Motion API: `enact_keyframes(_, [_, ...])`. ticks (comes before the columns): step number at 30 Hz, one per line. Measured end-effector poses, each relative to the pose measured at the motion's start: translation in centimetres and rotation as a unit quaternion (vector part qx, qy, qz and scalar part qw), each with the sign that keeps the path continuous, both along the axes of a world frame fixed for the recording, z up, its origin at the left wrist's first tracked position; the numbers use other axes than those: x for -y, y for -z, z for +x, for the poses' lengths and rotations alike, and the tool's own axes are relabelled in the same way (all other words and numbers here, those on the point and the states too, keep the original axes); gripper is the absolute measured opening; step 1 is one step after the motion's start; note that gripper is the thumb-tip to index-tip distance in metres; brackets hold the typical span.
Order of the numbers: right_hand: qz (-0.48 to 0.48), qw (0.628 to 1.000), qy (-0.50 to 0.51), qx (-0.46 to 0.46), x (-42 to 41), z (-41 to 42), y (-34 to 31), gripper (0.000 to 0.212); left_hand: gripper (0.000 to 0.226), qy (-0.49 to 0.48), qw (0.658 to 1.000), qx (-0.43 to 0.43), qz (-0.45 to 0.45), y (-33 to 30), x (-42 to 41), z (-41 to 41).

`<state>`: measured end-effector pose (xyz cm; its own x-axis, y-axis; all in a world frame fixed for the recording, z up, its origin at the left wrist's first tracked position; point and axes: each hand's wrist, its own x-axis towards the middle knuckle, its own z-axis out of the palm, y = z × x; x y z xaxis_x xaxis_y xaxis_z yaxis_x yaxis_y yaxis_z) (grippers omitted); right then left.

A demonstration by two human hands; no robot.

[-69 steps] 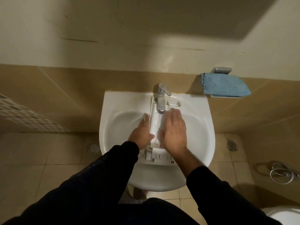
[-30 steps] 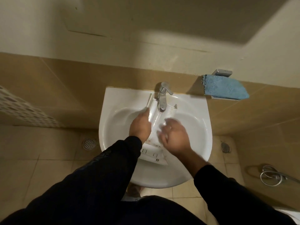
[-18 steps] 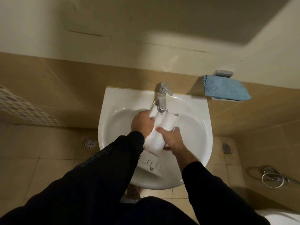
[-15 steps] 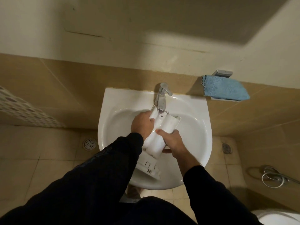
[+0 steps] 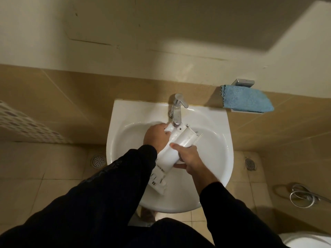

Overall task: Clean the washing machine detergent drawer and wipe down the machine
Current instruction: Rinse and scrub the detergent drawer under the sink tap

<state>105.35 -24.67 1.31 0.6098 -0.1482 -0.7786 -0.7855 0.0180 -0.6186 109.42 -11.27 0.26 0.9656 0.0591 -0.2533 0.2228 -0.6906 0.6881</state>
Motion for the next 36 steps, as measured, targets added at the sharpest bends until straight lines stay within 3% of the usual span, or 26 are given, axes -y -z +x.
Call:
enact_keyframes(5, [0.005,0.998,-0.052,-0.035,0.3,-0.8,-0.2,0.052,0.031,0.003,0.997,0.027,-0.069,-0.8,1.4,0.9])
enact_keyframes(8, [0.02,0.999,-0.036,-0.033,0.2,-1.6,-0.2,0.046,0.031,0.008,0.993,-0.002,-0.121,-0.1,1.1,1.5])
enact_keyframes(14, [0.039,0.999,-0.026,-0.014,0.5,-1.7,-0.3,0.035,0.033,0.025,0.996,0.016,-0.088,0.1,0.9,0.8])
enact_keyframes(17, [0.027,0.998,0.052,0.011,0.6,-1.9,0.4,0.051,0.031,0.041,0.996,0.021,-0.073,0.2,0.4,0.1])
enact_keyframes(20, [0.025,0.989,0.142,0.036,1.4,-1.5,1.0,0.065,0.045,0.071,0.997,0.004,-0.018,0.7,-0.4,-1.4])
enact_keyframes(24, [0.016,0.985,0.15,0.08,2.1,0.3,0.7,0.069,0.057,0.096,0.994,0.0,0.044,1.2,-1.3,-2.3])
enact_keyframes(28, [-0.018,0.978,0.17,0.12,1.7,1.4,1.3,0.067,0.037,0.095,0.991,0.015,0.089,1.6,-1.4,-2.4])
enact_keyframes(30, [-0.115,0.979,0.115,0.12,1.4,1.5,0.7,0.08,0.029,0.076,0.994,0.012,0.082,2.0,-1.3,-2.5])
enact_keyframes(32, [-0.296,0.942,0.042,0.151,0.8,0.7,0.0,0.092,0.026,0.052,0.996,0.009,0.079,2.4,-1.3,-2.5])
enact_keyframes(34, [-0.453,0.825,-0.026,0.336,-0.2,-0.7,-0.8,0.074,0.028,0.041,0.996,0.016,0.075,2.6,-1.3,-2.5])
enact_keyframes(36, [-0.48,0.709,-0.167,0.489,-1.1,-1.8,0.2,0.049,0.03,0.039,0.997,0.023,0.06,2.6,-1.3,-2.6])
